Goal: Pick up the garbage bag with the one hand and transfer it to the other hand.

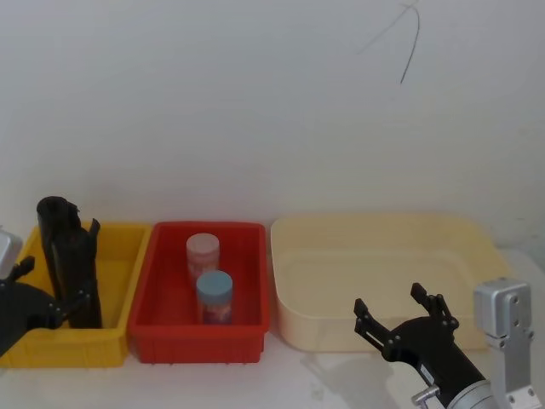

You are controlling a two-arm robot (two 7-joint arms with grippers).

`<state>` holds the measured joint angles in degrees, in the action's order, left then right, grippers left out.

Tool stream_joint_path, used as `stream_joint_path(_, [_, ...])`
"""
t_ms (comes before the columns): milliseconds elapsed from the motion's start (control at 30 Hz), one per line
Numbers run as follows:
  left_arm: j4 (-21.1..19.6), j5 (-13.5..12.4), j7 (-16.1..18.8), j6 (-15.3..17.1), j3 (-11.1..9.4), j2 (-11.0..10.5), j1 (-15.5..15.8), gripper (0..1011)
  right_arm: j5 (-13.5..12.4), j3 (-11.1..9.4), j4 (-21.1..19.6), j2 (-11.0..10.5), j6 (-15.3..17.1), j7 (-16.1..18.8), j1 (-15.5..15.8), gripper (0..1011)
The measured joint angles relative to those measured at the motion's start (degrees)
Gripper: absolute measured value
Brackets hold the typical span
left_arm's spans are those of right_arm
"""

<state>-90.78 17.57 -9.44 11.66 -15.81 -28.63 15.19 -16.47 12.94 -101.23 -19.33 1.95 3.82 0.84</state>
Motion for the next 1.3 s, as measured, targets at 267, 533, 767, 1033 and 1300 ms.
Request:
stream_joint_path(267, [3.2,-1.1,-1.3,-2.0,-0.9,1.1,2.6,1001,0.0,0.0,0.0,0.0,0.0,0.0,0.0,1001])
stream_joint_path(533, [6.7,-2.2,-2.5,-3.5,-1.9,2.5,5.2,1002,0.0,0.0,0.0,0.0,0.0,0.0,0.0,1001])
stream_joint_path(767, [8.7,-3.4,-2.8,-3.9,-2.6,3.3,6.7,934,0.0,0.0,0.0,0.0,0.0,0.0,0.0,1001])
stream_joint_path(1033, [10.0,-4.6,-3.2,-3.9,-3.4,3.8,7.7,765,0.0,0.0,0.0,0.0,0.0,0.0,0.0,1001])
stream_joint_path(1300, [10.2,-6.4,-3.7,-4.0,-4.4,4.0,8.2,567,0.0,0.0,0.0,0.0,0.0,0.0,0.0,1001])
